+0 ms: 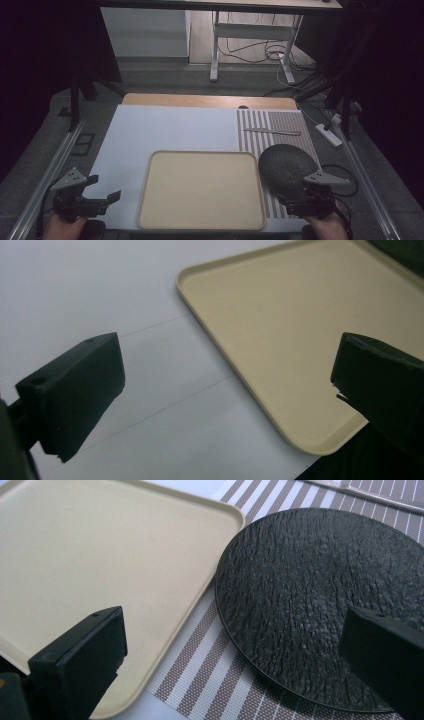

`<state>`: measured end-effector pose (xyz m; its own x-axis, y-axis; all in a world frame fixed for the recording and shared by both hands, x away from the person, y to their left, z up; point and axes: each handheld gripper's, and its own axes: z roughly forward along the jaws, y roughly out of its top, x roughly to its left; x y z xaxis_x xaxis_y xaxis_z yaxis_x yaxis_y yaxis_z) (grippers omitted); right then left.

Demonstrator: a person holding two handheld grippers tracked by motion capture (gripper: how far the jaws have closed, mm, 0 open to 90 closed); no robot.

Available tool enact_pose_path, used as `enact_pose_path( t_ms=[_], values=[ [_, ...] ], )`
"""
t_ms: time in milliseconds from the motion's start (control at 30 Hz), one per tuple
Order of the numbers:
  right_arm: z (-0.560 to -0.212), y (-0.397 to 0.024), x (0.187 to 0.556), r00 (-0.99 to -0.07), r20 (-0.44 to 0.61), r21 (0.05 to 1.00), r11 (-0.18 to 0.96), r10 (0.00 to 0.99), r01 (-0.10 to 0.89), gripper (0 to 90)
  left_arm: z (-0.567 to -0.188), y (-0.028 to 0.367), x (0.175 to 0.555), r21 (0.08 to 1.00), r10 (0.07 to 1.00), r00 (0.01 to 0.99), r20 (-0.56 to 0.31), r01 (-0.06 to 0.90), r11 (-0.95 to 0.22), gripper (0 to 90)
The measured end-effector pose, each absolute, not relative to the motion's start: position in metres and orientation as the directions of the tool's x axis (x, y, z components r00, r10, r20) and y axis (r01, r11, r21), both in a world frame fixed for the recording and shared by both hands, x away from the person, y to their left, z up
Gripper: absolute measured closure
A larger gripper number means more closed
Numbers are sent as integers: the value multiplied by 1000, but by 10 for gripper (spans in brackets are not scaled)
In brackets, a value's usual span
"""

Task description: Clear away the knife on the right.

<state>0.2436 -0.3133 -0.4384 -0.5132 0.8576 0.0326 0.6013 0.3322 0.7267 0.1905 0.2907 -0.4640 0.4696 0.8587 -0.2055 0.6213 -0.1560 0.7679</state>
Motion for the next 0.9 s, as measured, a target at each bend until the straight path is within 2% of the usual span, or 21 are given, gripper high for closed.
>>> enact_pose_path(
  t_ms=[900],
  values=[
    [-441,-310,249,-517,28,681,363,855,636,0,-464,290,189,773,859,474,-193,613,-165,13]
  ],
)
